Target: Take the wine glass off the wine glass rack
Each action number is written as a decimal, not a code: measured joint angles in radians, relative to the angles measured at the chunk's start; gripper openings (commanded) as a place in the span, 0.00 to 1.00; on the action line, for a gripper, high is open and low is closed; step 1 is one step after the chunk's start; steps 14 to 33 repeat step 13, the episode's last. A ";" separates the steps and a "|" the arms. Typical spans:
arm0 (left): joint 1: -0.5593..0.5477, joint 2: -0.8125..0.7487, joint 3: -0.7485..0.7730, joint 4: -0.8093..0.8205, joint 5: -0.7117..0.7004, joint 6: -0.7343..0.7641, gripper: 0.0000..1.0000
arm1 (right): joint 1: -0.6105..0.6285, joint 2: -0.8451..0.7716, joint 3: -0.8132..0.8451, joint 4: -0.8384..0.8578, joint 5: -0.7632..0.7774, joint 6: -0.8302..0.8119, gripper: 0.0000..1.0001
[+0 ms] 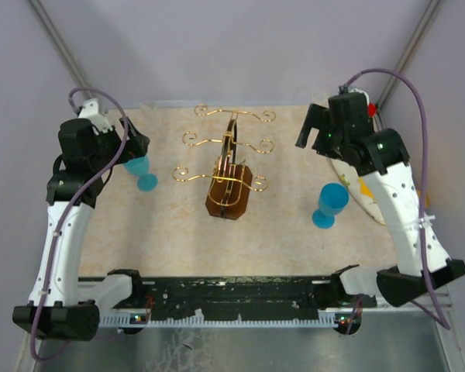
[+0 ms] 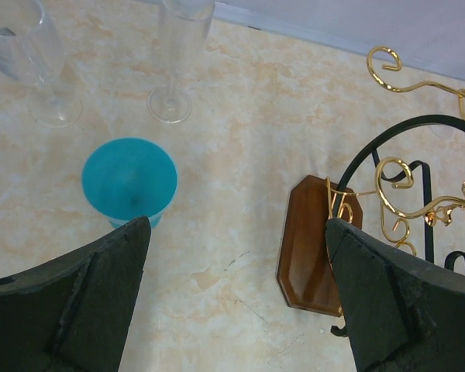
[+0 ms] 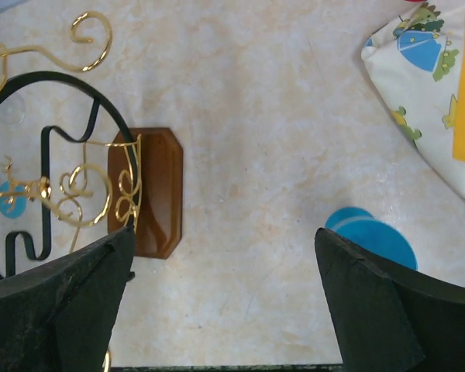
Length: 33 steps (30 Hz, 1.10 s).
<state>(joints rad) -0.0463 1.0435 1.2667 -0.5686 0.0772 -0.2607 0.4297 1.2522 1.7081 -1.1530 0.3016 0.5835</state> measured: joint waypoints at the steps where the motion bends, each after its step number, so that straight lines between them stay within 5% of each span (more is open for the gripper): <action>1: 0.000 0.005 0.001 -0.008 0.000 0.000 1.00 | -0.039 0.030 0.006 0.027 -0.042 -0.025 0.99; 9: 0.000 0.029 0.033 -0.063 -0.011 0.015 1.00 | -0.274 0.193 0.009 0.174 -0.310 -0.122 0.99; 33: 0.000 0.035 0.033 -0.070 -0.011 0.023 1.00 | -0.282 0.232 0.009 0.203 -0.377 -0.147 0.99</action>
